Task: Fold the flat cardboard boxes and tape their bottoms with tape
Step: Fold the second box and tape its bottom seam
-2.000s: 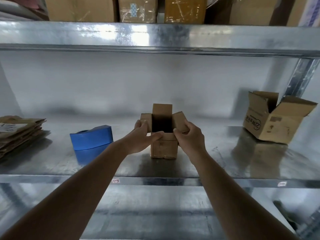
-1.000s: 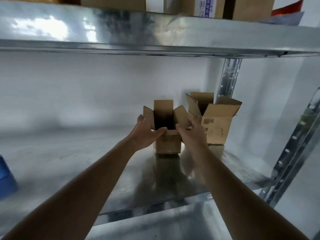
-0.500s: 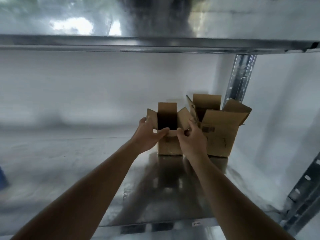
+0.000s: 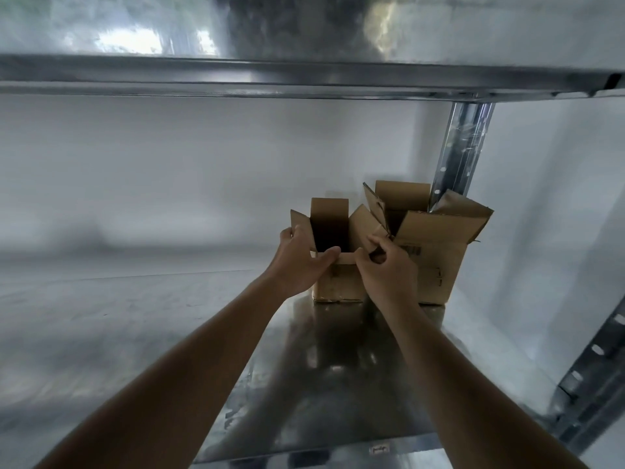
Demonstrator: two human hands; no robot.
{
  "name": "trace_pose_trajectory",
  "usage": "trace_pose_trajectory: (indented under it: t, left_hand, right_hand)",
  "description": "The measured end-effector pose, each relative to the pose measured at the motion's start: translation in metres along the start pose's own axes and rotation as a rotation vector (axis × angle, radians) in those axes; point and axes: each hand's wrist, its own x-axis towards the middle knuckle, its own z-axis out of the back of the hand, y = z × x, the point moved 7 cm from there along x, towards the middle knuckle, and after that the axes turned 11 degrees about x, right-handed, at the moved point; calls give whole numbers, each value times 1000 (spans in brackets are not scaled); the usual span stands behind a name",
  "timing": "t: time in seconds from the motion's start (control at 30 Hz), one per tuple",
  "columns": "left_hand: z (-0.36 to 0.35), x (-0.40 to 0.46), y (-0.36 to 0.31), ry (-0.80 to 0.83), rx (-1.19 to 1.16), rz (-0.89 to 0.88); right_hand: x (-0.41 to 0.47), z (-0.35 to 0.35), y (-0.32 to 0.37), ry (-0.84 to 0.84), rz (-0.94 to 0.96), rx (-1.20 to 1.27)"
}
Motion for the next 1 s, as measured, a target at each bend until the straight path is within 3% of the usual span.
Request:
trace_pose_trajectory:
  t: [0.43,0.57,0.87,1.0]
  left_hand:
    - [18,-4,1,35,82,7]
    - [30,-11,0,47,89,-48]
    - [64,-56,-1,63,505,-163]
    - [79,-85,-4,70,585,-170]
  right_hand:
    - [-3,-7,10,66,23,24]
    - [-6,1,19,37,20,-72]
    - [-34,15,55,26,157,-421]
    - [-55,20,69,3,186,-470]
